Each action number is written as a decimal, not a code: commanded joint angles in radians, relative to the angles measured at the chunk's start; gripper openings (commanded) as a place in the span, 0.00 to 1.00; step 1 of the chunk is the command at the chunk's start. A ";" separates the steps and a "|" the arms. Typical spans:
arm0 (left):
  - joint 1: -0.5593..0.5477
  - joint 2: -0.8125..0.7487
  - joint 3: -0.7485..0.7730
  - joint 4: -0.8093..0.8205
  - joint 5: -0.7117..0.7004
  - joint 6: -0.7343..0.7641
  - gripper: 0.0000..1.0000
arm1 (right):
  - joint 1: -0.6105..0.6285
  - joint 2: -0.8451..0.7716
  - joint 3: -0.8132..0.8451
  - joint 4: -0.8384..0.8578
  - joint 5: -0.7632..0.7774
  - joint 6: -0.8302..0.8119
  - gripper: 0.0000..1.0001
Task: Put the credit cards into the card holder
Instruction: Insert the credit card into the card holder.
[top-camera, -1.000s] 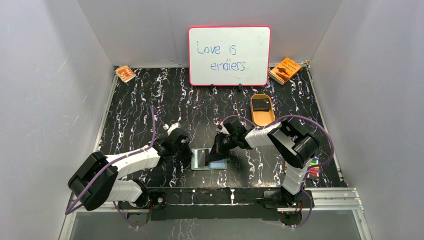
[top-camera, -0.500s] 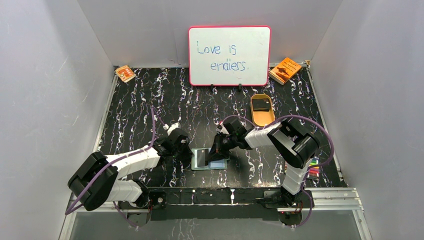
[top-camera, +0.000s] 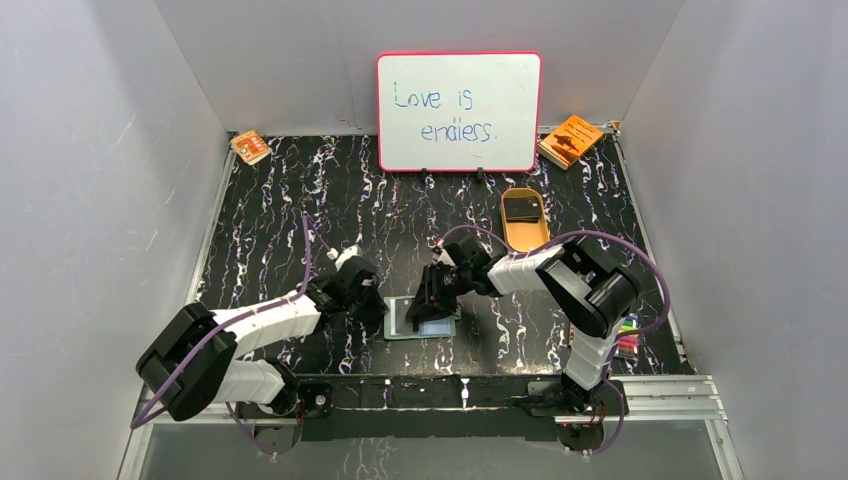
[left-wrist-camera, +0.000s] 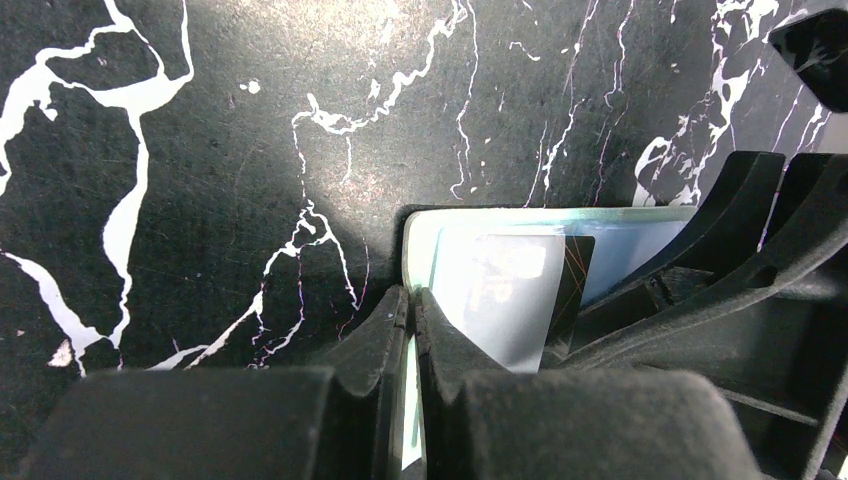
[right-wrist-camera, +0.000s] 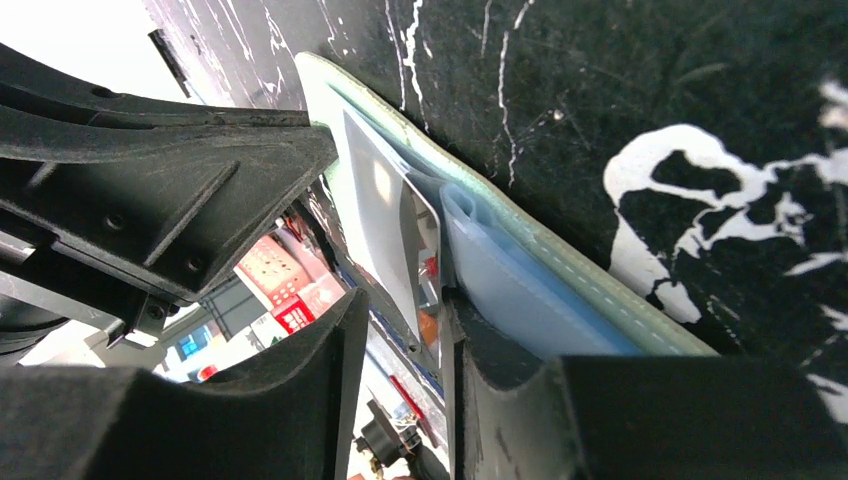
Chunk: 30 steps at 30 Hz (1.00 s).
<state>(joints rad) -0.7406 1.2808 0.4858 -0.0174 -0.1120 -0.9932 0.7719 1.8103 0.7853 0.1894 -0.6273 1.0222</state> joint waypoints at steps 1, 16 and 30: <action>-0.001 0.031 -0.039 -0.096 0.006 0.012 0.01 | 0.003 -0.045 0.045 -0.053 0.043 -0.045 0.43; -0.001 0.037 -0.038 -0.084 0.020 0.019 0.00 | 0.037 0.004 0.127 -0.113 0.039 -0.084 0.44; -0.001 0.000 -0.038 -0.100 0.008 0.021 0.11 | 0.049 0.014 0.171 -0.188 0.062 -0.129 0.47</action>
<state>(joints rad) -0.7406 1.2835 0.4847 -0.0059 -0.1013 -0.9897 0.8120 1.8362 0.9154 0.0193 -0.5785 0.9176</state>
